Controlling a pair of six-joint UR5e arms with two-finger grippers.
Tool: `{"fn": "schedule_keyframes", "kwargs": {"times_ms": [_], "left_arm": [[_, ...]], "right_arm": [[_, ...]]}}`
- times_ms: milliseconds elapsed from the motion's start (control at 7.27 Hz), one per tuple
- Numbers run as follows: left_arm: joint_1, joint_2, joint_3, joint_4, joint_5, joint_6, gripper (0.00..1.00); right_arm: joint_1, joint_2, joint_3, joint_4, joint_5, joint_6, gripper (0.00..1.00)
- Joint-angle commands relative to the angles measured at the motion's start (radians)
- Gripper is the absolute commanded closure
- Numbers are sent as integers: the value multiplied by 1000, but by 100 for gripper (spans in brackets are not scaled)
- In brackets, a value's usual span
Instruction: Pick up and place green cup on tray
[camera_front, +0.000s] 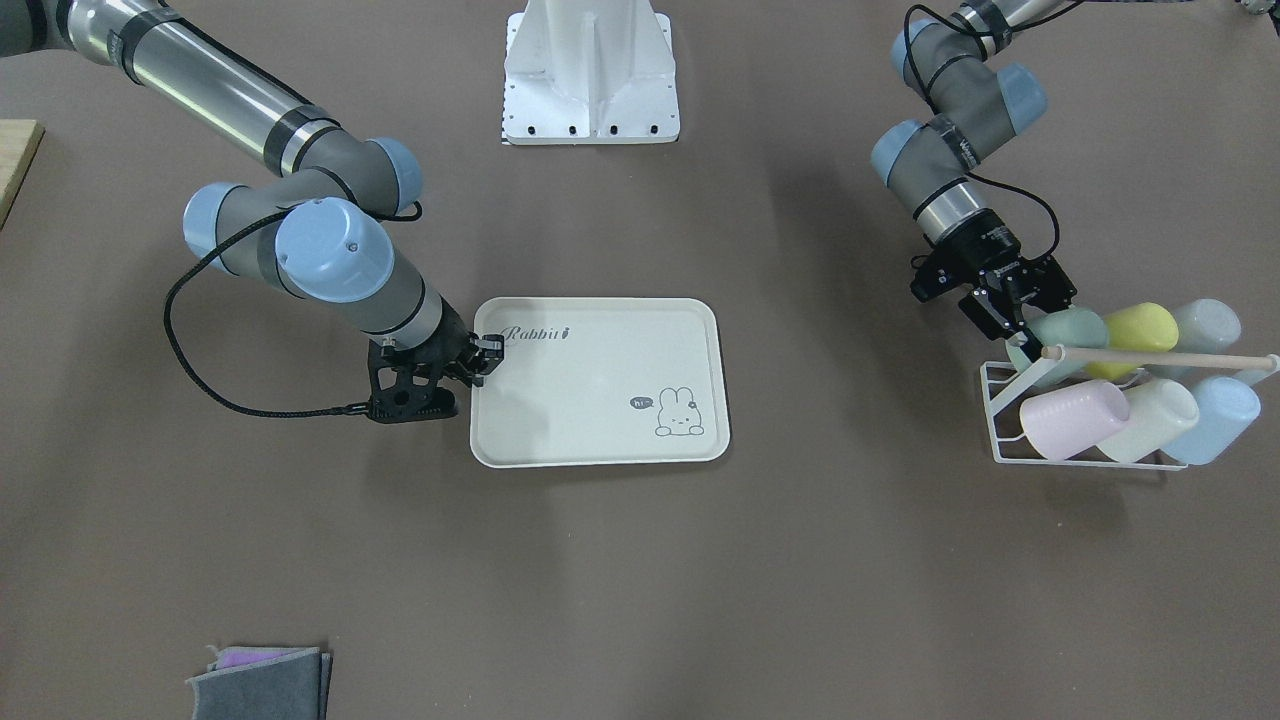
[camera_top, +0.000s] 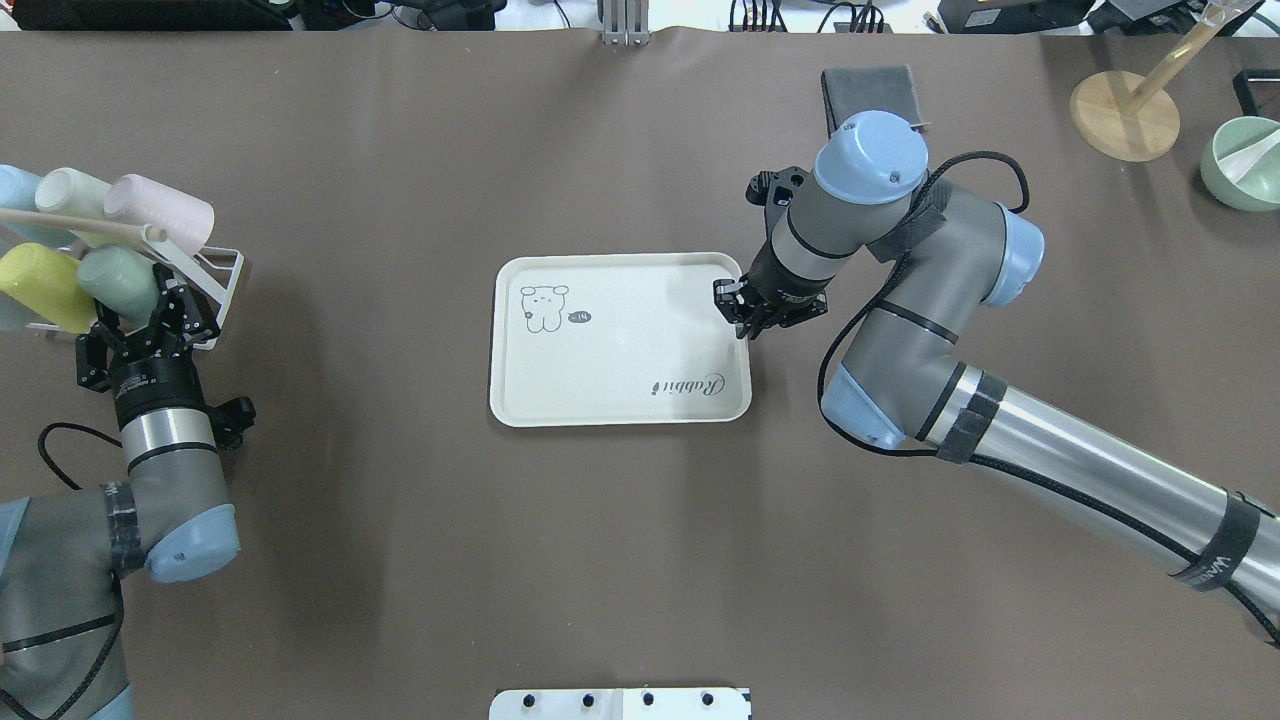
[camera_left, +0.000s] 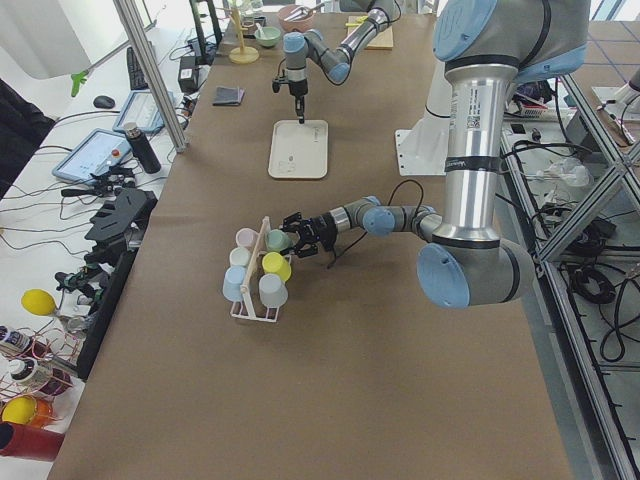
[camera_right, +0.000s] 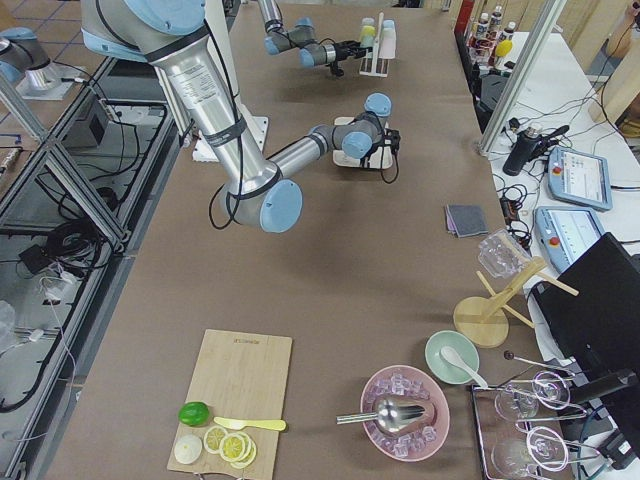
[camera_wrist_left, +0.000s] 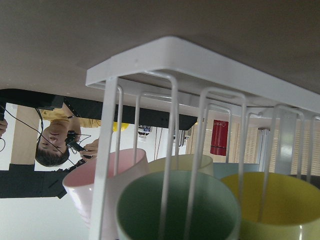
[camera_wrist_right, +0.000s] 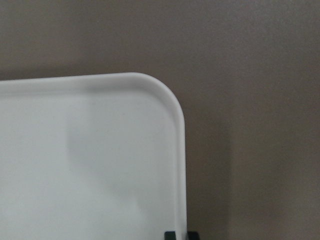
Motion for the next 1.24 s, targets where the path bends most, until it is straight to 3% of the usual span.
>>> {"fn": "schedule_keyframes", "kwargs": {"times_ms": [0, 826, 1101], "left_arm": [[-1, 1, -5, -29, -7, 32, 100], [-52, 10, -38, -55, -12, 109, 100], [-58, 14, -57, -53, -30, 124, 100]], "right_arm": [[2, -3, 2, -2, 2, 1, 1], [193, -88, 23, -23, 148, -45, 0], [256, -88, 79, -181, 168, -155, 0]]}}
